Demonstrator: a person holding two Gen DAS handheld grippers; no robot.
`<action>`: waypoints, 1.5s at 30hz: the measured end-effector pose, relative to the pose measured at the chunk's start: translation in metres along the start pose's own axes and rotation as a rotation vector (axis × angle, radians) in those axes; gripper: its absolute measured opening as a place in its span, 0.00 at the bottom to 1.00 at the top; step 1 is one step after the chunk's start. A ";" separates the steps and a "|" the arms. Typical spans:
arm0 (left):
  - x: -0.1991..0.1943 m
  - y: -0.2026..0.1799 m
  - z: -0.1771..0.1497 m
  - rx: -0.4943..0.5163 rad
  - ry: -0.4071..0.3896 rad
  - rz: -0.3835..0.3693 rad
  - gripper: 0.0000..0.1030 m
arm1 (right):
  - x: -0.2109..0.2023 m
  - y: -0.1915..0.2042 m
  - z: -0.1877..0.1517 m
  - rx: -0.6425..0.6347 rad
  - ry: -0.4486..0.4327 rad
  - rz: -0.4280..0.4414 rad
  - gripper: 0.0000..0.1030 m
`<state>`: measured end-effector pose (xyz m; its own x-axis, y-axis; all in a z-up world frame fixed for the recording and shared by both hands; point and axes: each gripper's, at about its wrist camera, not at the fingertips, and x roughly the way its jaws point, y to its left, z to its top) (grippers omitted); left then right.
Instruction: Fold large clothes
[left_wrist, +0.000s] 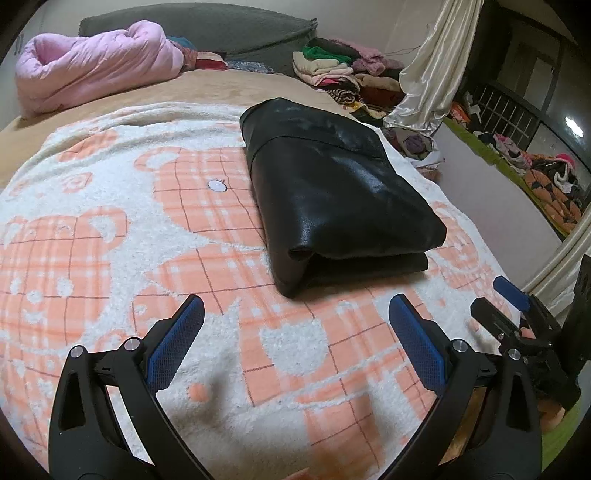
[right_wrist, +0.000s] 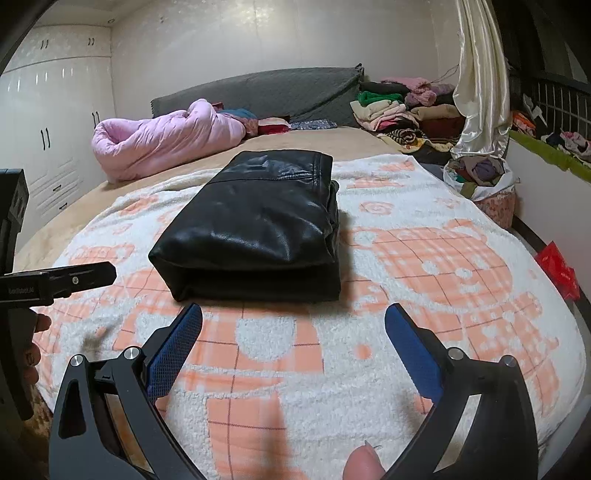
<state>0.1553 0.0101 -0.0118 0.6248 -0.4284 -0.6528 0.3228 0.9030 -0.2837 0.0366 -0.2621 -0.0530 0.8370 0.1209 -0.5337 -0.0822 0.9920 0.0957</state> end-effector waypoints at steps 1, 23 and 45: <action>-0.001 -0.001 0.000 0.002 -0.001 0.004 0.91 | 0.000 0.000 0.000 0.001 0.000 -0.002 0.96; -0.003 -0.002 -0.005 0.007 -0.001 0.031 0.91 | 0.006 -0.001 -0.003 0.009 0.019 0.003 0.96; -0.004 -0.001 -0.006 0.008 -0.001 0.039 0.91 | 0.005 -0.001 -0.003 0.009 0.013 -0.001 0.96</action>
<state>0.1485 0.0111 -0.0128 0.6381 -0.3926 -0.6624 0.3032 0.9189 -0.2525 0.0389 -0.2626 -0.0580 0.8300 0.1202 -0.5447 -0.0766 0.9918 0.1022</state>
